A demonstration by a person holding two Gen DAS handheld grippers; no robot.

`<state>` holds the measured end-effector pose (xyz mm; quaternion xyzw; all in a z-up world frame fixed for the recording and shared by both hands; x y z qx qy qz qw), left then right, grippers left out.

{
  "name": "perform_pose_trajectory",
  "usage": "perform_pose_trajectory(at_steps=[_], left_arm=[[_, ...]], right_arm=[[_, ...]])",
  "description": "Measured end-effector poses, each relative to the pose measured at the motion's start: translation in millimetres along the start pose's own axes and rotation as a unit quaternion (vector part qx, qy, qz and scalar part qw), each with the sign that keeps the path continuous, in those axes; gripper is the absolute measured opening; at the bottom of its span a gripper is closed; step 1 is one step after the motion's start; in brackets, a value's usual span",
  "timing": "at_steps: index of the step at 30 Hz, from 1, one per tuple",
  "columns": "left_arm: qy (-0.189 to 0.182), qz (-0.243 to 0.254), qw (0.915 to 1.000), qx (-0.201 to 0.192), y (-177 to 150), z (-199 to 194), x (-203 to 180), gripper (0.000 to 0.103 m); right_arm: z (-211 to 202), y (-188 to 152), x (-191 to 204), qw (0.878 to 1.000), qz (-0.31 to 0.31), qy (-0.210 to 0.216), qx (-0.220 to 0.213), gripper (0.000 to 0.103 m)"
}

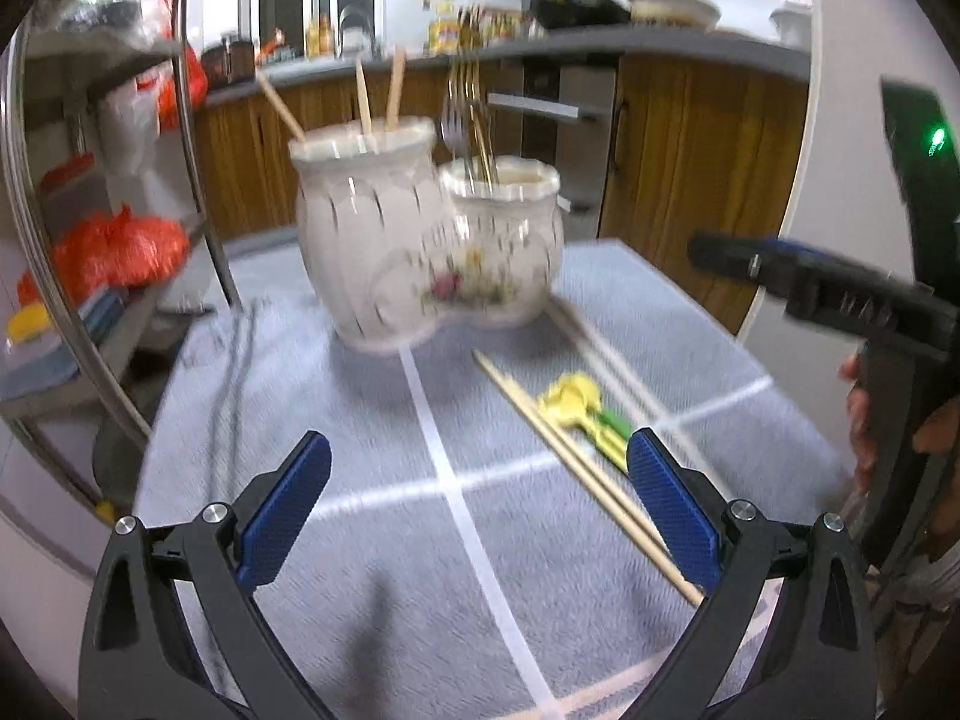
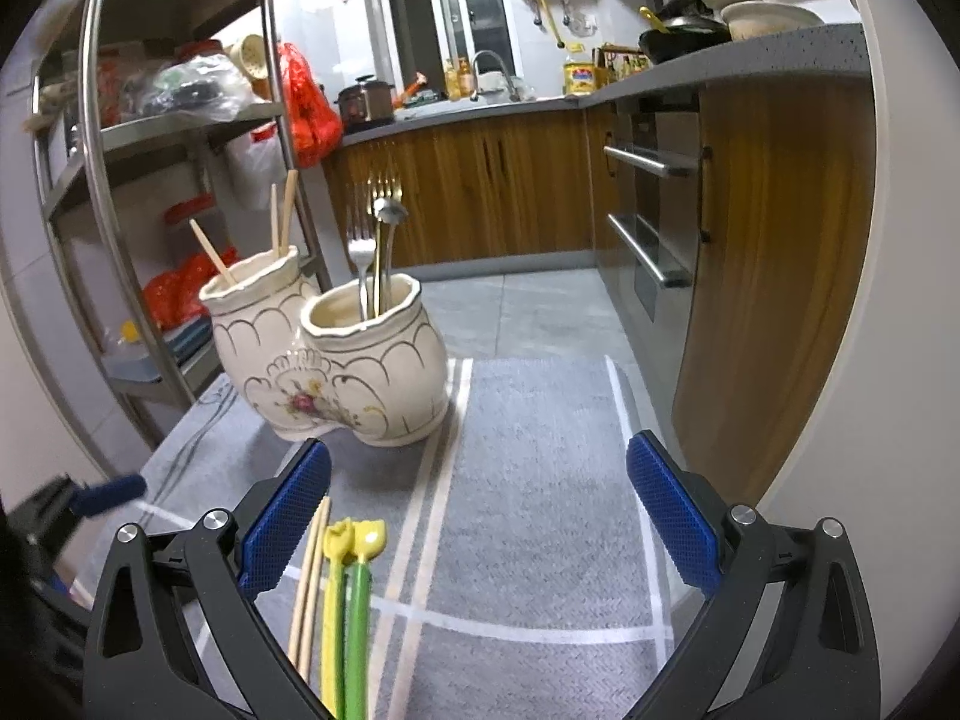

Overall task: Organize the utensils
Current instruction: 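Move both grippers back toward the remaining chopsticks and plastic spoons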

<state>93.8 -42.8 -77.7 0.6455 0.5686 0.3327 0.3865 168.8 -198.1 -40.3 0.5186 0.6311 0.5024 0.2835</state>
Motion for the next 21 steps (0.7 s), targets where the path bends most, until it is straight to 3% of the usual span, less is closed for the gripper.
perform_pose_trajectory(at_steps=[5, 11, 16, 21], left_arm=[[-0.003, -0.007, 0.9994, 0.032, -15.5, 14.5, -9.1, 0.097], [0.017, 0.011, 0.9975, 0.068, -28.8, 29.1, -14.5, 0.089], [0.041, 0.022, 0.9963, 0.072, -27.0, 31.4, -13.7, 0.083], [0.038, 0.020, 0.9956, 0.083, -26.8, 37.7, -22.0, 0.066]], right_arm=[[2.3, -3.0, -3.0, 1.000, 0.004, -0.002, 0.008, 0.098], [3.5, -4.2, -2.4, 1.000, 0.003, -0.002, 0.010, 0.098], [6.8, -7.7, -0.8, 1.000, -0.006, -0.001, 0.022, 0.098], [13.6, -19.5, 1.9, 0.998, -0.027, -0.001, 0.051, 0.098]])
Point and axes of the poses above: each gripper's, at about its wrist camera, not at the fingertips, and z roughly the way its jaws point, x to its left, y to its top, the point moved 9 cm from there along z, roughly the way its jaws point, and after that the axes turned 12 degrees about -x, right-handed, at the moved point
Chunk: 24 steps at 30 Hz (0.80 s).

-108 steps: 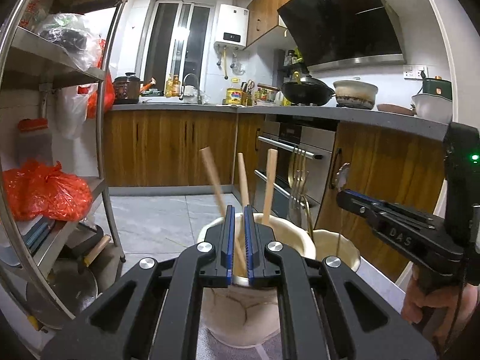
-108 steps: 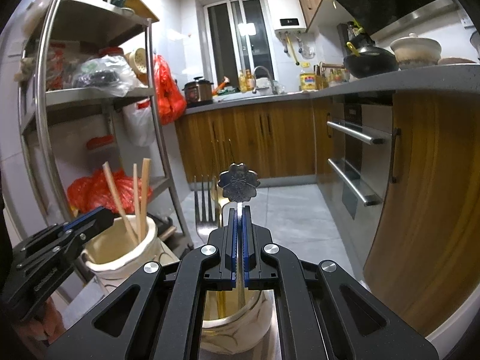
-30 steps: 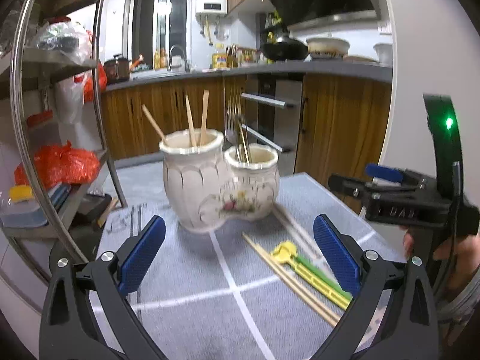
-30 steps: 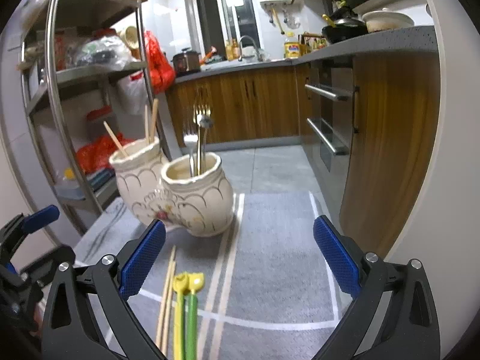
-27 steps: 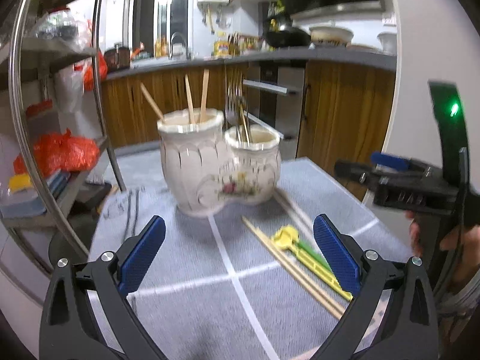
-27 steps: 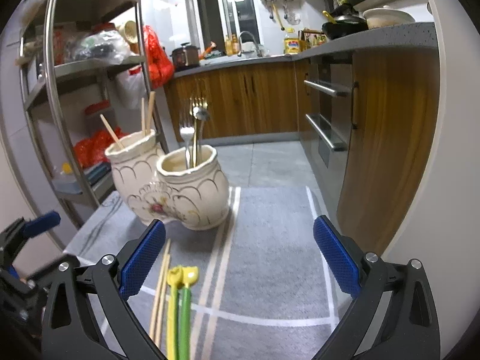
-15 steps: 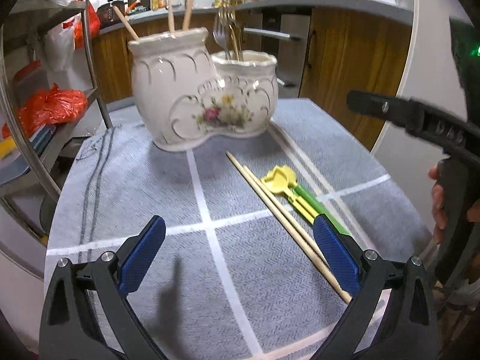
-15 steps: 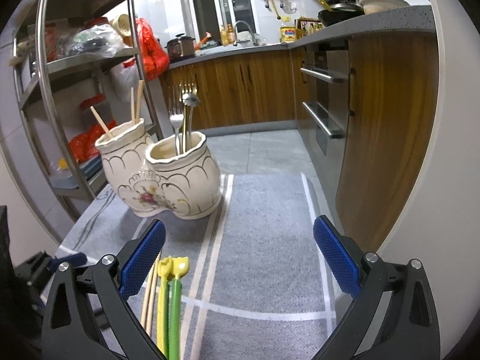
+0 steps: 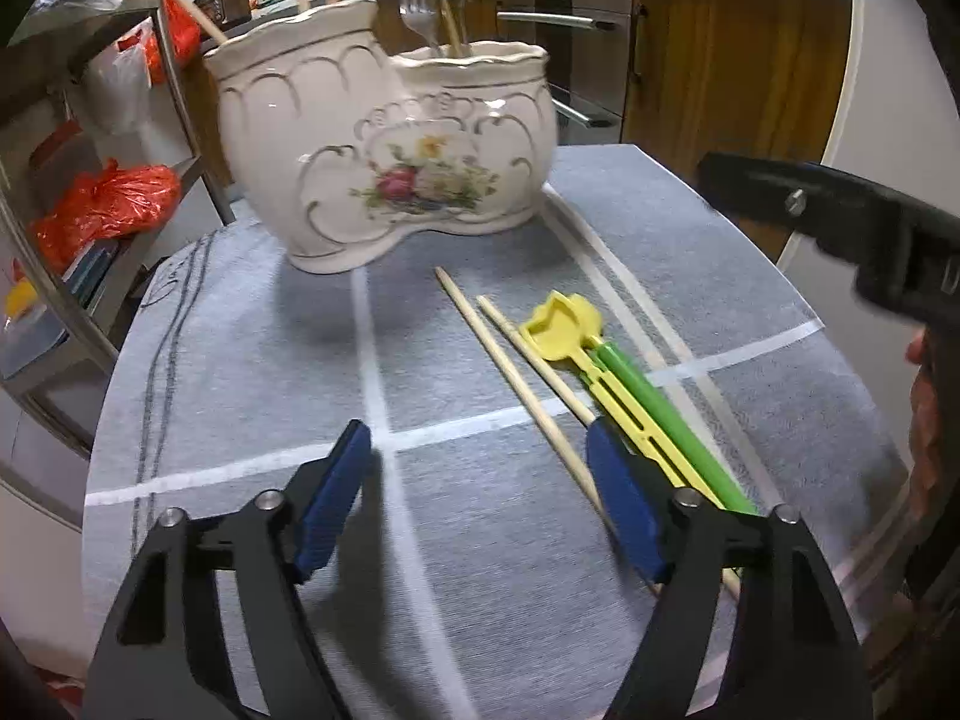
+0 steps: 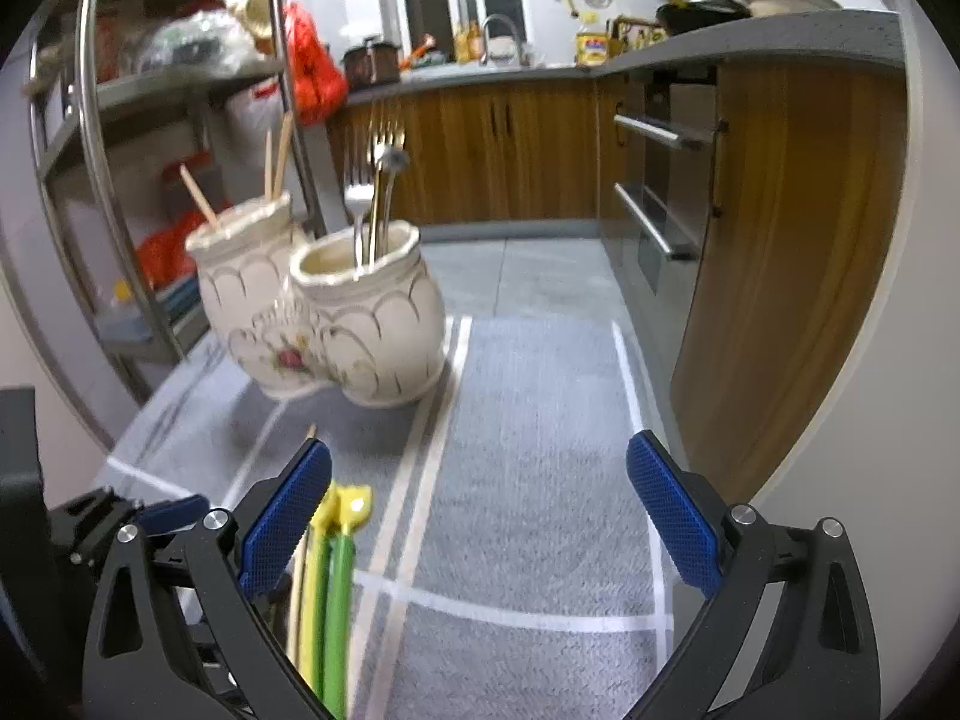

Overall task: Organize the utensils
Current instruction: 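Move both grippers back toward the remaining chopsticks and plastic spoons, then grasp a wooden chopstick with the left gripper while the right gripper grasps the yellow spoon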

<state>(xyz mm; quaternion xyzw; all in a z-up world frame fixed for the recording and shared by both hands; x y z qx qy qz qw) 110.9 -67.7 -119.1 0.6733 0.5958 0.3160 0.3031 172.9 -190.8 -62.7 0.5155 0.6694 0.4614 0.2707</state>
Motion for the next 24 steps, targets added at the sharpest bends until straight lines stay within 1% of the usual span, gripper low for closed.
perform_pose_trajectory(at_steps=[1, 3, 5, 6, 11, 15, 17, 19, 20, 22, 23, 24], left_arm=[[-0.003, 0.001, 1.0000, -0.001, 1.1, -0.3, -1.7, 0.061], [-0.014, 0.000, 0.9999, 0.001, 2.4, -0.6, -4.9, 0.033], [-0.024, 0.011, 0.9996, 0.005, 3.1, -0.5, -6.9, 0.017], [-0.029, 0.015, 0.9994, 0.008, 3.2, -0.3, -6.4, 0.011], [-0.046, 0.032, 0.9982, 0.021, 2.5, -1.0, 1.6, 0.007], [-0.048, 0.047, 0.9973, 0.030, -0.5, -5.0, 20.2, 0.005], [-0.043, 0.055, 0.9971, 0.030, -2.2, -6.5, 26.9, 0.005], [-0.043, 0.061, 0.9969, 0.028, -5.3, -9.7, 32.7, 0.005], [-0.046, 0.061, 0.9967, 0.026, -7.2, -11.8, 34.3, 0.005], [-0.048, 0.060, 0.9968, 0.023, -9.6, -15.0, 36.7, 0.005], [-0.049, 0.058, 0.9969, 0.021, -10.7, -16.8, 37.5, 0.005], [-0.051, 0.056, 0.9969, 0.020, -10.0, -17.1, 39.3, 0.005]], right_arm=[[0.1, -0.8, -0.3, 1.000, 0.000, 0.001, 0.002, 0.098], [-1.9, -0.6, -2.1, 1.000, 0.003, 0.002, -0.001, 0.098], [-4.3, 0.4, -2.8, 1.000, 0.004, 0.005, -0.004, 0.098], [-5.1, 0.2, -2.6, 1.000, 0.005, 0.006, -0.004, 0.098], [-6.1, -2.2, 5.7, 1.000, -0.002, 0.030, 0.005, 0.098], [-5.2, -10.1, 23.5, 0.997, -0.030, 0.059, 0.025, 0.094], [-5.9, -18.9, 34.6, 0.995, -0.050, 0.072, 0.041, 0.083], [-7.7, -29.5, 43.7, 0.993, -0.061, 0.084, 0.056, 0.067], [-7.8, -31.9, 47.1, 0.992, -0.063, 0.089, 0.062, 0.064], [-9.8, -39.5, 55.4, 0.990, -0.069, 0.102, 0.071, 0.052], [-10.9, -42.1, 59.0, 0.989, -0.072, 0.106, 0.073, 0.049], [-12.8, -44.9, 64.3, 0.988, -0.076, 0.112, 0.076, 0.041]])
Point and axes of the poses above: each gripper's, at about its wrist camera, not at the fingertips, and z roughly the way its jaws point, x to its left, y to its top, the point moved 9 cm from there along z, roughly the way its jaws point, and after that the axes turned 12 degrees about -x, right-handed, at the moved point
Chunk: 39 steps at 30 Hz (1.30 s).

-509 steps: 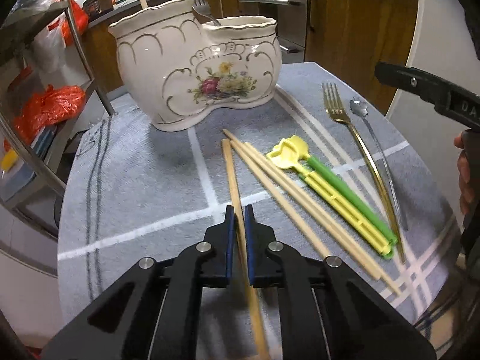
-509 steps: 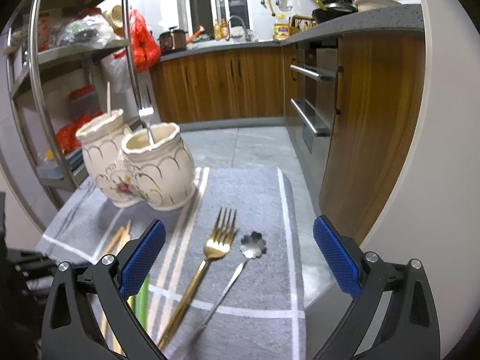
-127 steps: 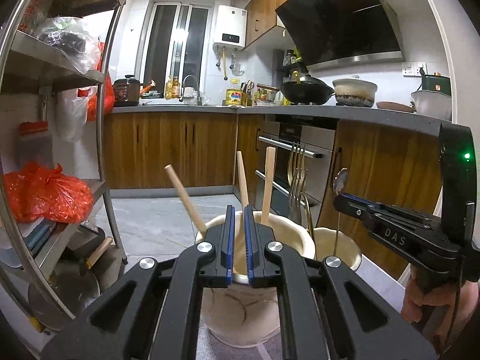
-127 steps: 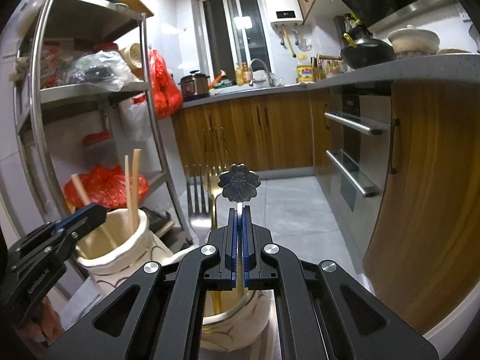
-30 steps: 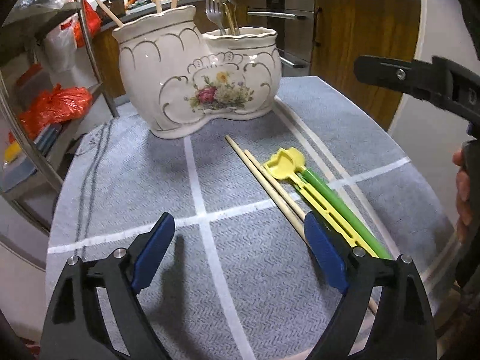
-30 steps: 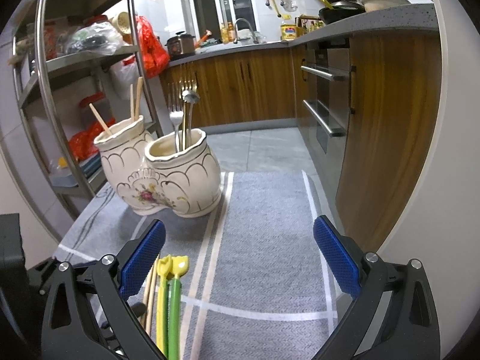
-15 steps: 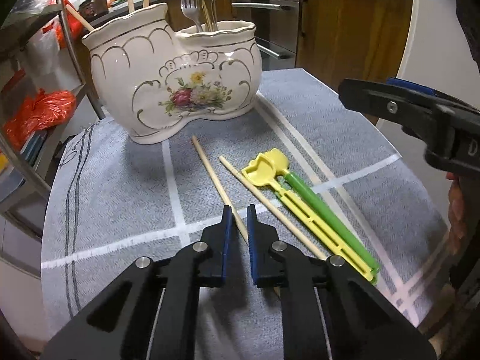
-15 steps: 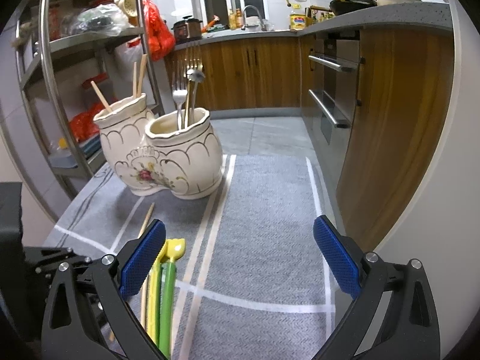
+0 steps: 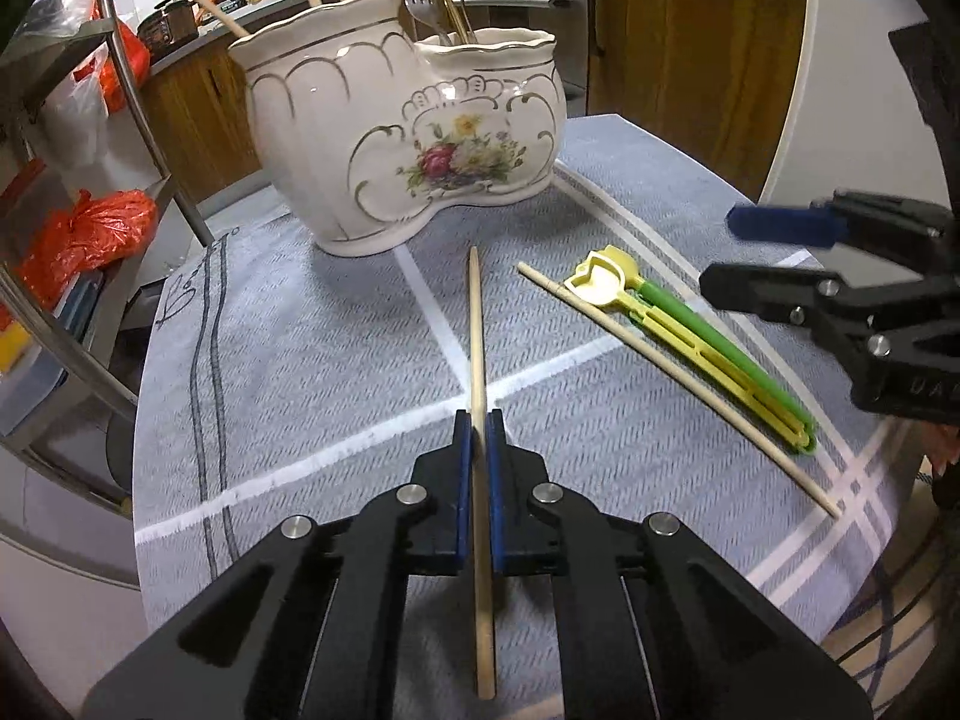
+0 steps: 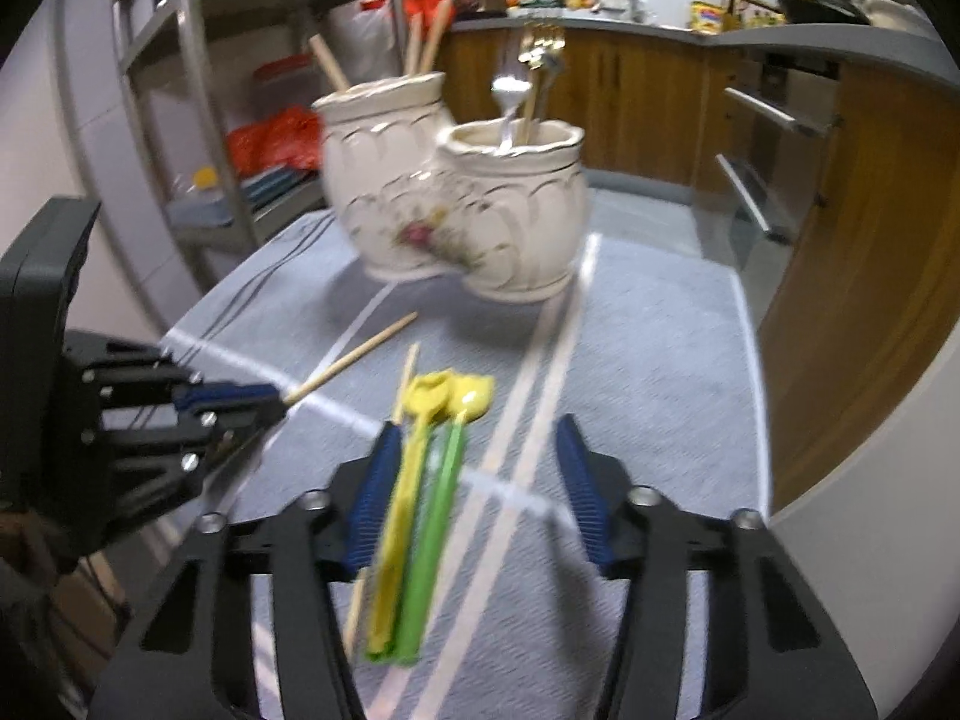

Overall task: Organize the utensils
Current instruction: 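Grasp a wooden chopstick with the left gripper while the right gripper grasps the yellow spoon, then lift the chopstick and yellow spoon and carry both over the ceramic holder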

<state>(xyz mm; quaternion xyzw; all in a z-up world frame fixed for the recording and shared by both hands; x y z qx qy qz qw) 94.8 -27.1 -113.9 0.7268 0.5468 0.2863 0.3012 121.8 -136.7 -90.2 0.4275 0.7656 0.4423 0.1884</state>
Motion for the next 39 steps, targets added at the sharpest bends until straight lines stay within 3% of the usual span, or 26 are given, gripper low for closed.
perform_pose_trajectory(at_steps=[9, 28, 33, 39], left_arm=[[-0.015, -0.005, 0.9998, -0.011, -9.5, -11.1, -2.5, 0.005], [-0.034, 0.002, 0.9992, -0.019, -9.1, -8.4, -1.4, 0.005], [-0.038, -0.001, 0.9983, -0.045, -2.4, -18.1, 2.9, 0.005], [-0.045, -0.010, 0.9929, -0.109, 12.3, -43.6, 16.0, 0.005]], right_arm=[[10.3, -11.7, 20.4, 0.999, -0.024, 0.010, 0.024, 0.016], [31.9, -10.6, 29.9, 0.998, -0.036, 0.011, 0.042, 0.011], [17.9, 1.2, 28.9, 0.999, -0.028, 0.019, 0.009, 0.011], [-10.8, 32.1, 28.9, 0.996, -0.006, 0.037, -0.077, 0.011]])
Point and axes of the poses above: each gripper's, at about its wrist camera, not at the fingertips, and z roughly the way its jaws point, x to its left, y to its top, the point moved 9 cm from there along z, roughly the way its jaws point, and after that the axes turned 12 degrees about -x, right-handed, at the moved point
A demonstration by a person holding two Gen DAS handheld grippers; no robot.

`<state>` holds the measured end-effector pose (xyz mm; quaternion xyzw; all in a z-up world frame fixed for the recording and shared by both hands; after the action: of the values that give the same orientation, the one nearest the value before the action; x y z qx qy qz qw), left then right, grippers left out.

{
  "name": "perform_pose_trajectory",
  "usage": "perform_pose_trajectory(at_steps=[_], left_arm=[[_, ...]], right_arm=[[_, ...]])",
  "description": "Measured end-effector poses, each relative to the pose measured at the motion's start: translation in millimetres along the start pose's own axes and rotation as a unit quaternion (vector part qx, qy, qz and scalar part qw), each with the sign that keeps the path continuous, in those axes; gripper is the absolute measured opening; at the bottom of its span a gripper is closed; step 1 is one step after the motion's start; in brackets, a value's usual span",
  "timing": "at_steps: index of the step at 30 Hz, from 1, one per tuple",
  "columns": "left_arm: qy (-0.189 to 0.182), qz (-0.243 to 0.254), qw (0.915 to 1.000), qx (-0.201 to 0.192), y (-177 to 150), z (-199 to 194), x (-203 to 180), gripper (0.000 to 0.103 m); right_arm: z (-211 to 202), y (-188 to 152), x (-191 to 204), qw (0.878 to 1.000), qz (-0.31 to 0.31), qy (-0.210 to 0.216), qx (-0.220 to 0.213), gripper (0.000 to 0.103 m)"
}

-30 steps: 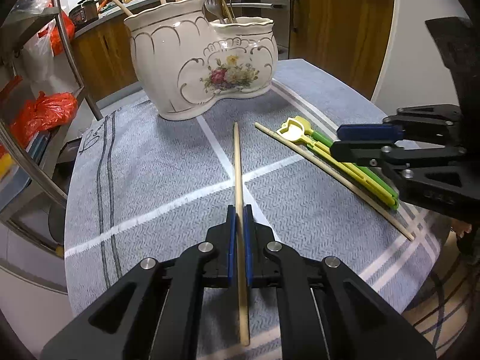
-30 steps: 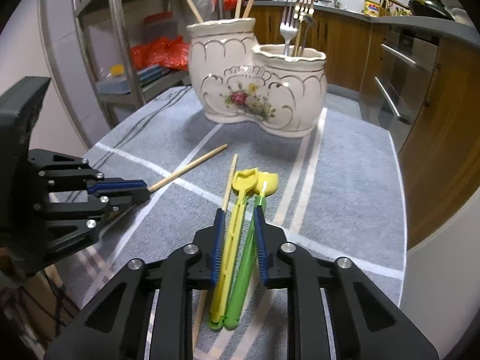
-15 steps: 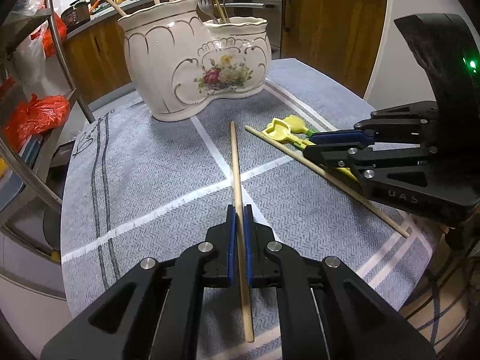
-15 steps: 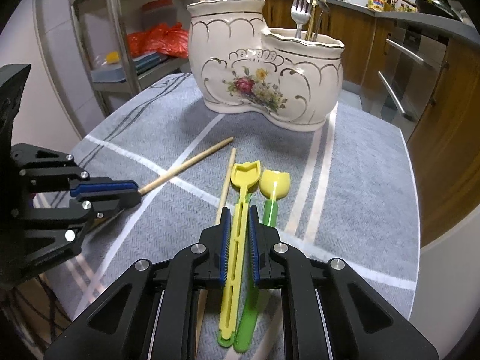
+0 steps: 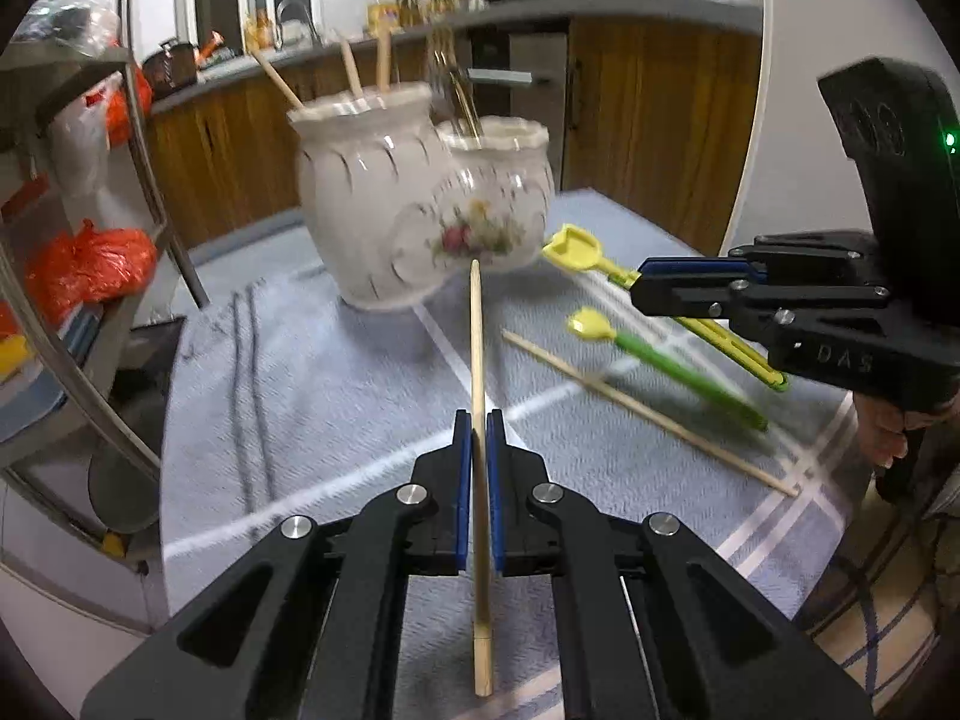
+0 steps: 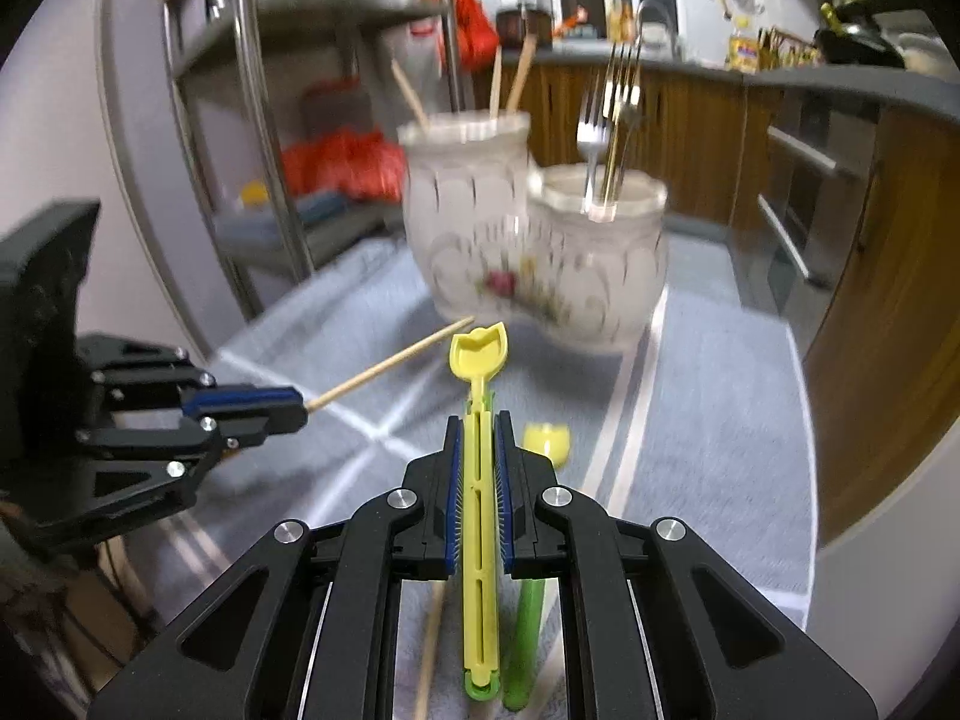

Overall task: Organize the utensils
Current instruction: 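Lift the chopstick and yellow spoon and carry both over the ceramic holder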

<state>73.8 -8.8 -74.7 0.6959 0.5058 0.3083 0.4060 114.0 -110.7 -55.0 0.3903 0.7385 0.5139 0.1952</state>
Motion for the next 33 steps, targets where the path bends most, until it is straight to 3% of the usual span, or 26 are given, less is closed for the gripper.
perform_pose_trajectory(at_steps=[7, 15, 25, 33], left_arm=[[-0.008, -0.005, 0.9957, -0.092, 28.7, -28.2, 4.8, 0.005], [-0.011, -0.014, 0.9809, -0.194, 90.5, -43.9, 16.1, 0.005], [-0.007, -0.048, 0.9691, -0.242, 153.3, -12.8, 45.4, 0.005], [-0.030, -0.127, 0.9581, -0.255, 185.4, 33.1, 77.4, 0.005]], right_arm=[[-19.8, 28.6, -3.5, 0.997, 0.015, -0.003, -0.074, 0.011], [-37.7, 82.0, -23.5, 0.985, 0.055, -0.017, -0.162, 0.011], [-14.3, 145.8, -57.1, 0.968, 0.107, -0.003, -0.226, 0.011], [29.2, 152.1, -89.8, 0.952, 0.190, 0.022, -0.239, 0.011]])
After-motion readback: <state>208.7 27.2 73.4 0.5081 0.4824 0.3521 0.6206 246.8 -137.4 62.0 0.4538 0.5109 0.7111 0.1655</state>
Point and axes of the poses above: each gripper's, at about its wrist camera, not at the fingertips, and z roughly the way its jaws point, x to its left, y to its top, the point moved 9 cm from there along z, roughly the way its jaws point, and after that the axes turned 12 degrees about -x, right-handed, at the moved point
